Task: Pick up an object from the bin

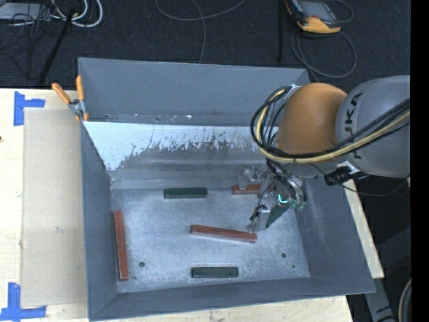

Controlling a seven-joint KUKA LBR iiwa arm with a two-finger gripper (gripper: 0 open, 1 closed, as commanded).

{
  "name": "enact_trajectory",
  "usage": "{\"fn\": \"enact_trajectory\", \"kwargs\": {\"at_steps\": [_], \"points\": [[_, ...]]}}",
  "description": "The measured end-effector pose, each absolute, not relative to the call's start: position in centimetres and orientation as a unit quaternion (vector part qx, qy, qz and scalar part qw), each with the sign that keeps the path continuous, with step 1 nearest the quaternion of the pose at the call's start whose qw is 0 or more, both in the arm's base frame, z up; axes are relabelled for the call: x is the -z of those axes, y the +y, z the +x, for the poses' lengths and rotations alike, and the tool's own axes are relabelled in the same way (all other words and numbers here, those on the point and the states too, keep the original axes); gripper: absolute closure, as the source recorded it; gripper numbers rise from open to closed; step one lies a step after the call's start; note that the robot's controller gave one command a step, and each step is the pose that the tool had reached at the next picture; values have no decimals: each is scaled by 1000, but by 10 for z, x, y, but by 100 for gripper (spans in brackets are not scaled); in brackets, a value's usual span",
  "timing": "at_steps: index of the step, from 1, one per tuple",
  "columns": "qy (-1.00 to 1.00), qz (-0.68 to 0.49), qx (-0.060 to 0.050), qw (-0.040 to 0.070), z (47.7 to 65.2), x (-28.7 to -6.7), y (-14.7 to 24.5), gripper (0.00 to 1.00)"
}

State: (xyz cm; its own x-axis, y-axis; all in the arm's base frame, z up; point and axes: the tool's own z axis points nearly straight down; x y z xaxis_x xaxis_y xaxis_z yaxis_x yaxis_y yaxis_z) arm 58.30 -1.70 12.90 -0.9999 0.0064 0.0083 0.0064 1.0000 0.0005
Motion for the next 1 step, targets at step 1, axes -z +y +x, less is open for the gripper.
{"fn": "enact_trajectory", "kwargs": {"at_steps": [1], "points": [[-999, 43, 1, 6, 515, -69, 5, 0]]}}
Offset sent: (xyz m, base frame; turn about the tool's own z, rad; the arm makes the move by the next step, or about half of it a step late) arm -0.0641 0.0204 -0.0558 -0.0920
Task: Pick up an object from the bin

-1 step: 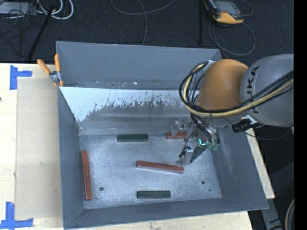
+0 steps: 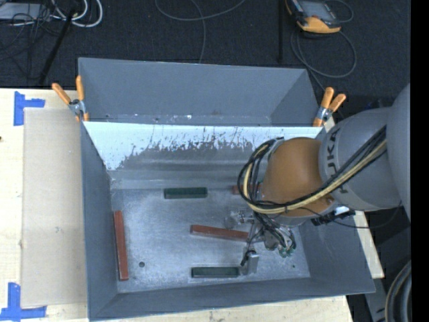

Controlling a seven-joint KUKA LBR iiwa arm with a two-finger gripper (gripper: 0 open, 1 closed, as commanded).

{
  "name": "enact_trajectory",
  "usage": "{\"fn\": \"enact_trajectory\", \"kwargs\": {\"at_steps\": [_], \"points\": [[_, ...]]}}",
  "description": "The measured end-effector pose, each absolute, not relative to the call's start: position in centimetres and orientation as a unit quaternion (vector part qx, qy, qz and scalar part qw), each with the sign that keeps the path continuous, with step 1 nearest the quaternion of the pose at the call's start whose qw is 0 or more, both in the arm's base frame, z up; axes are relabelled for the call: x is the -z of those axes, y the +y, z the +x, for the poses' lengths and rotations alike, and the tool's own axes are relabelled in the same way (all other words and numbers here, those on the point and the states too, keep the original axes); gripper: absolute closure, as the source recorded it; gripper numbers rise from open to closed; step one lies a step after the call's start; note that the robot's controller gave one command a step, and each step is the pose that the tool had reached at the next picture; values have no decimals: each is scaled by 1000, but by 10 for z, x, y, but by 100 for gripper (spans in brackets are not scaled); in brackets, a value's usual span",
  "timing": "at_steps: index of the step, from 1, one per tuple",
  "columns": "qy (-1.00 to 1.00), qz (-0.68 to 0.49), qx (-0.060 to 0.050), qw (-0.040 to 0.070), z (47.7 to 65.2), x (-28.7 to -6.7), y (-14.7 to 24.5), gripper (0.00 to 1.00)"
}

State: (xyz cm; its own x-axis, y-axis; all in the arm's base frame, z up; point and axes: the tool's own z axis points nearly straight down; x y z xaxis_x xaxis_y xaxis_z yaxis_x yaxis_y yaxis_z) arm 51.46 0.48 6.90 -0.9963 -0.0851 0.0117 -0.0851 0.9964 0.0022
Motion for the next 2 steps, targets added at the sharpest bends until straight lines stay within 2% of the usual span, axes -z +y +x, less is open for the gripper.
{"fn": "enact_trajectory", "kwargs": {"at_steps": [1, 2], "points": [[-999, 42, 0, 1, 518, -72, 4, 100], [-989, 147, 0, -3, 503, -223, 8, 100]]}}
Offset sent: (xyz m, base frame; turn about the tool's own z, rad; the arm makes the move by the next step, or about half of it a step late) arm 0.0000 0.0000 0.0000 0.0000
